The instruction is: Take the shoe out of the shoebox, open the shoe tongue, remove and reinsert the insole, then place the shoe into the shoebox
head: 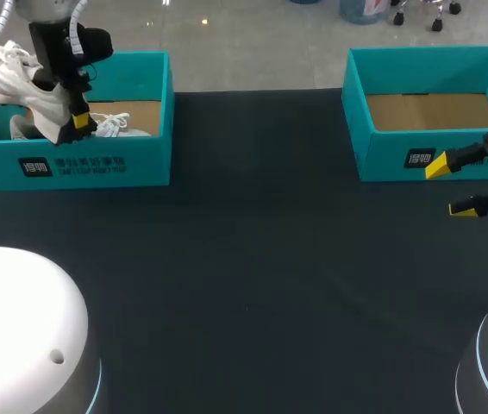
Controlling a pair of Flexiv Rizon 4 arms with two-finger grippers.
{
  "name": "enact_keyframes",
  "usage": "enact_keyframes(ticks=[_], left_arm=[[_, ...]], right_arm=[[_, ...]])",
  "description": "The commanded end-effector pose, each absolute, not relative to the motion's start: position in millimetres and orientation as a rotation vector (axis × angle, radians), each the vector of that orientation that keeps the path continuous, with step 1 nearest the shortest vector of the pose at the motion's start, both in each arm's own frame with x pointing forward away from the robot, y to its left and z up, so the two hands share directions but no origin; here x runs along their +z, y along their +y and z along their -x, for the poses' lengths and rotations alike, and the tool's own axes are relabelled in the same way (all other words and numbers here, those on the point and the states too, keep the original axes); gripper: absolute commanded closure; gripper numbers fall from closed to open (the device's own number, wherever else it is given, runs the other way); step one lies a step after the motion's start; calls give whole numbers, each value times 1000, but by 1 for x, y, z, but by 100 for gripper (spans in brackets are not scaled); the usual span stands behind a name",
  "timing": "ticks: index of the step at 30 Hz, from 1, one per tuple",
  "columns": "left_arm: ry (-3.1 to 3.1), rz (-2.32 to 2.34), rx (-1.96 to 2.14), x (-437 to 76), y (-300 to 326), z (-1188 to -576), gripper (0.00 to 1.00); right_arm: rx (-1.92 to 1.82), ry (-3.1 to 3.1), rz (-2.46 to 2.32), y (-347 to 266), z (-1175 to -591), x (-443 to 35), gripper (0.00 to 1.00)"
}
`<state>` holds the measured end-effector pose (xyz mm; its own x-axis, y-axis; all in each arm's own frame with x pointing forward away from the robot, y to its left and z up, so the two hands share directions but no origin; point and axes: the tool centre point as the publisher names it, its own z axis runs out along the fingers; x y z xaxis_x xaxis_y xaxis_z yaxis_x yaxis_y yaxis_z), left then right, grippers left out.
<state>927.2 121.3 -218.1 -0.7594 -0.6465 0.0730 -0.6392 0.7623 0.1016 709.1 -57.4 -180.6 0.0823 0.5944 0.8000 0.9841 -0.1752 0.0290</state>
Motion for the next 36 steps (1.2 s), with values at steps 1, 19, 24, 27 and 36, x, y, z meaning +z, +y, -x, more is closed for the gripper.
enact_keyframes(ticks=[1, 19, 24, 27, 36], left_arm=[[-2850, -1047, -125, -220, 112, -936, 100], [-2864, -1056, -132, -216, 106, -934, 100], [-2864, -1056, -132, -216, 106, -934, 100], [-2864, -1056, -132, -216, 106, -934, 100], [-2860, -1016, -94, -213, 104, -927, 100]], right_arm=[[-942, -1555, 1831, -57, -709, -181, 0], [-942, -1555, 1831, -57, -709, -181, 0], [-942, -1555, 1831, -57, -709, -181, 0], [-942, -1555, 1831, -57, -709, -181, 0], [-942, -1555, 1831, -57, -709, -181, 0]])
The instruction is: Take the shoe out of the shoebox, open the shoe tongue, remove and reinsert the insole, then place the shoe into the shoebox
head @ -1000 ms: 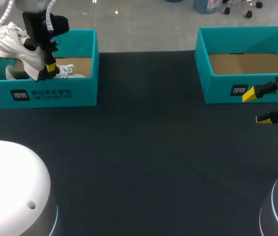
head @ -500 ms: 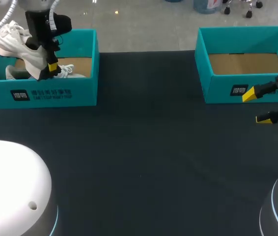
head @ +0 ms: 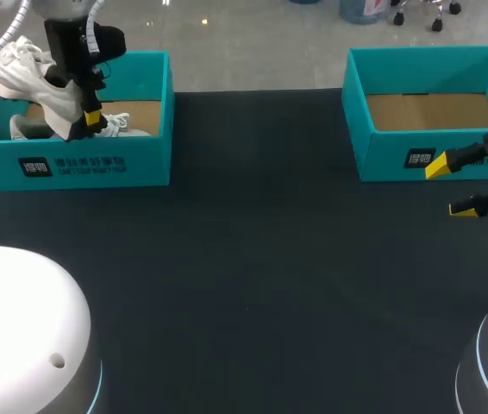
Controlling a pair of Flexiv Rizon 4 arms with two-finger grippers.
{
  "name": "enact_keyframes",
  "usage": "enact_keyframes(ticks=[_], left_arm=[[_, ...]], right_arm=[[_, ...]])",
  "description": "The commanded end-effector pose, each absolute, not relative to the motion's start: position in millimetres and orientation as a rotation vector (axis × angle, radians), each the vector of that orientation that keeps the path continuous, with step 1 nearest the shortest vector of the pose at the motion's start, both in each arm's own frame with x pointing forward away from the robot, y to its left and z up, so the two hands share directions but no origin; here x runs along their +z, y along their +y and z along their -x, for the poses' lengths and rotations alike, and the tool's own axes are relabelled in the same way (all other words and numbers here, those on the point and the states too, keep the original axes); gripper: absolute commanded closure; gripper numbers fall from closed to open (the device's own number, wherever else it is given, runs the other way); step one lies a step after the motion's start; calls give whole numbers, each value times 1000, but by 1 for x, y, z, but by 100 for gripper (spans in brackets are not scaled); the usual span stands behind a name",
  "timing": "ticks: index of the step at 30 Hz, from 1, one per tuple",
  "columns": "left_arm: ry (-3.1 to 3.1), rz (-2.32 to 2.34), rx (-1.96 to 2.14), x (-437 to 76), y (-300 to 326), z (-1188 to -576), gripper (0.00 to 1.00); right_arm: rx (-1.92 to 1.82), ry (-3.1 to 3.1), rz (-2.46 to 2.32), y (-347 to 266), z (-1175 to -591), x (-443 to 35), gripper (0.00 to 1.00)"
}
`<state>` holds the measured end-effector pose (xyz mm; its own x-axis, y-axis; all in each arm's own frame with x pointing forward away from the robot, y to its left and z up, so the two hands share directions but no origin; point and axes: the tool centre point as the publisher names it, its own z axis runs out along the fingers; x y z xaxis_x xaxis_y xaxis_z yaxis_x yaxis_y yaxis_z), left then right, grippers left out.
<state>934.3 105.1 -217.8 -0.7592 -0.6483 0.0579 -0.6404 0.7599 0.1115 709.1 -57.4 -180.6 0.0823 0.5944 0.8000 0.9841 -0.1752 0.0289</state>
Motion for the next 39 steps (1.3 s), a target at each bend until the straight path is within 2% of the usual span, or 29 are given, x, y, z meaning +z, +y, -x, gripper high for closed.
enact_keyframes(ticks=[1, 11, 30, 39], left_arm=[[-2868, -1007, -86, -212, 104, -925, 100], [-2904, -958, -89, -201, 132, -932, 100], [-2924, -937, -99, -183, 247, -1021, 100], [-2943, -926, -81, -189, 272, -1044, 100]], right_arm=[[-942, -1555, 1831, -57, -709, -181, 0], [-942, -1555, 1831, -57, -709, -181, 0], [-942, -1555, 1831, -57, -709, -181, 0], [-942, -1555, 1831, -57, -709, -181, 0]])
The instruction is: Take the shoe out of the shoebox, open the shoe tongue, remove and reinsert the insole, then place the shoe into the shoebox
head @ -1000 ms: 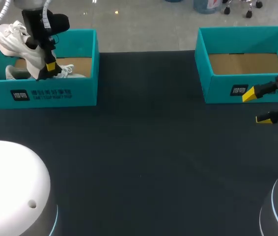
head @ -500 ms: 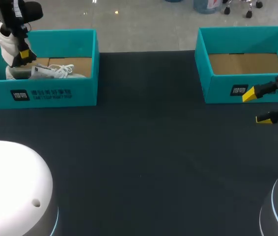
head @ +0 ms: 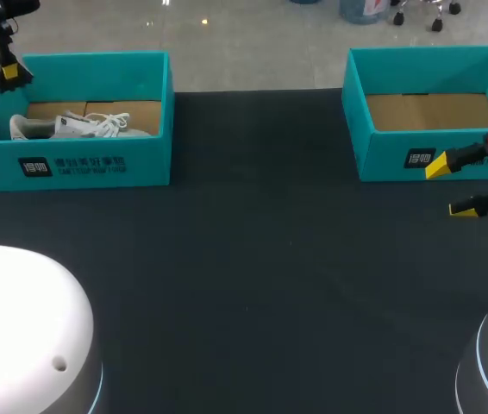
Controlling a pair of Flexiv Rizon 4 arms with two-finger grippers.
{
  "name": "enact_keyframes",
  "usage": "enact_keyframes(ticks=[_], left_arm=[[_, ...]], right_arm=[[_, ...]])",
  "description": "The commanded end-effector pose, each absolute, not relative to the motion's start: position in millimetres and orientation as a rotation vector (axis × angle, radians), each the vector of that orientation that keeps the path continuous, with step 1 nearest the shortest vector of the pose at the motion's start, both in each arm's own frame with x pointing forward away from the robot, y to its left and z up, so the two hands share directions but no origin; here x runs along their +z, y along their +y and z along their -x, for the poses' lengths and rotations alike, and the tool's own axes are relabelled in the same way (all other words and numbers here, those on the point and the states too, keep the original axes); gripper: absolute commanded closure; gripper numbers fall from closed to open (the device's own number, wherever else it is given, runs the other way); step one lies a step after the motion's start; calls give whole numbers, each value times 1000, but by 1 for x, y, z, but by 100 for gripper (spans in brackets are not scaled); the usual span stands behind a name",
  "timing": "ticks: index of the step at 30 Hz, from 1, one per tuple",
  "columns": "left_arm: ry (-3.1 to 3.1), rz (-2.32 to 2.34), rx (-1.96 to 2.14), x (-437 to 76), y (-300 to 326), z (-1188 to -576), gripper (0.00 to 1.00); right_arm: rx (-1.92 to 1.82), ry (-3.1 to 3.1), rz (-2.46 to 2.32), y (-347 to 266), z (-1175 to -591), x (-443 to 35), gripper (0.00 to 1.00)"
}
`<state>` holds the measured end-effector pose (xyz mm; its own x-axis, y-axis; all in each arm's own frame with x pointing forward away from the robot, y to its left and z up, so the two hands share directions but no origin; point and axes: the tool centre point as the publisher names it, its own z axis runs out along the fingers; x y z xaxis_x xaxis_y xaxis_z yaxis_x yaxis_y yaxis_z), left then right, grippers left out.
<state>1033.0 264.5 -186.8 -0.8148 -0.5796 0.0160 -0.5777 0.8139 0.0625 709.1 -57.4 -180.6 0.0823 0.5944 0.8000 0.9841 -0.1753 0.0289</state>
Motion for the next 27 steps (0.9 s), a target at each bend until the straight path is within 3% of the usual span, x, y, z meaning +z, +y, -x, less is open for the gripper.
enact_keyframes(ticks=[1, 19, 27], left_arm=[[-2944, -925, -87, -190, 273, -1047, 100], [-2939, -940, -105, -198, 278, -1065, 100], [-3029, -73, -218, -203, 283, -1059, 100]], right_arm=[[-942, -1555, 1831, -57, -709, -181, 0], [-942, -1555, 1831, -57, -709, -181, 0], [-942, -1555, 1831, -57, -709, -181, 0]])
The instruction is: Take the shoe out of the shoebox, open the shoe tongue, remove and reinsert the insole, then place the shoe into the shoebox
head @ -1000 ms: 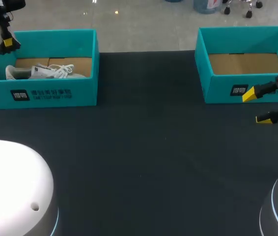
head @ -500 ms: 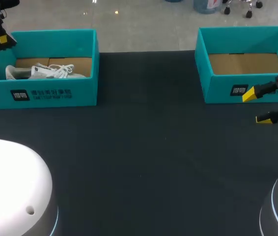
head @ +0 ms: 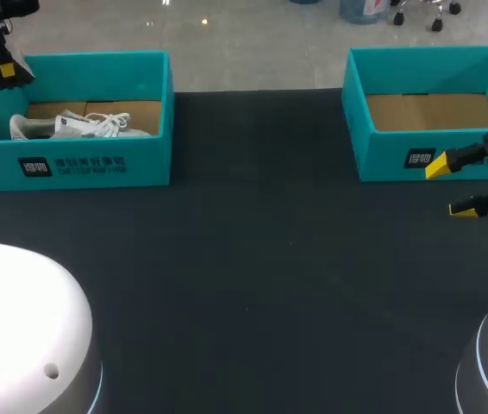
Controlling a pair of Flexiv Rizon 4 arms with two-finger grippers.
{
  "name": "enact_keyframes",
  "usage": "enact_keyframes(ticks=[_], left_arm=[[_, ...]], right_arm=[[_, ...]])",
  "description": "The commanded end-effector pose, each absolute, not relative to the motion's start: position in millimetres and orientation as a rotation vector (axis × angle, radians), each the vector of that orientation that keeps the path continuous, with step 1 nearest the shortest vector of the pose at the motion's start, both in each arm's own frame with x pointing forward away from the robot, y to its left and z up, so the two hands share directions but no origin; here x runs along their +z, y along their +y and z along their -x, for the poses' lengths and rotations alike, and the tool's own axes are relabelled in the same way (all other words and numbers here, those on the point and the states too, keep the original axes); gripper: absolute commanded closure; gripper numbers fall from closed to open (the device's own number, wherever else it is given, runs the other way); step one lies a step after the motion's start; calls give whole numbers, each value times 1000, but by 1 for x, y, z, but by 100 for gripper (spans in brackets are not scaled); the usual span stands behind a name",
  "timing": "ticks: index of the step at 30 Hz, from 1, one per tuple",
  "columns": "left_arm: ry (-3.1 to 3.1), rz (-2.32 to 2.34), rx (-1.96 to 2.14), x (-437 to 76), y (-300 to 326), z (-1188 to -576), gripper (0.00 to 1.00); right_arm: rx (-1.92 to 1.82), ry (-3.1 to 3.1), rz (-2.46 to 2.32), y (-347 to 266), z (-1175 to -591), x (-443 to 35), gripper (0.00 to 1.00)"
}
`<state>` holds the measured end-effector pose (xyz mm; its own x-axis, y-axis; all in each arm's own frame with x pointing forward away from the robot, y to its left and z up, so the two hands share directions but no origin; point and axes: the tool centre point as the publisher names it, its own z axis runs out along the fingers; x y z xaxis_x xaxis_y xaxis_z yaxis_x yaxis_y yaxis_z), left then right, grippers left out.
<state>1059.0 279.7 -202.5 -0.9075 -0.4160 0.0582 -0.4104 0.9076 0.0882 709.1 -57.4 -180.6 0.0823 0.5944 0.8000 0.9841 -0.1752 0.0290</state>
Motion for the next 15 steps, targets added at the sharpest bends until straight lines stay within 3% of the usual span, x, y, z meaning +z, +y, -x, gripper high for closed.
enact_keyframes(ticks=[1, 8, 15], left_arm=[[-3061, -29, -231, -204, 285, -1060, 100], [-2915, 821, -135, -195, 298, -1066, 100], [-2915, 821, -135, -195, 298, -1066, 100]], right_arm=[[-942, -1555, 1831, -57, -709, -181, 0], [-942, -1555, 1831, -57, -709, -181, 0], [-942, -1555, 1831, -57, -709, -181, 0]])
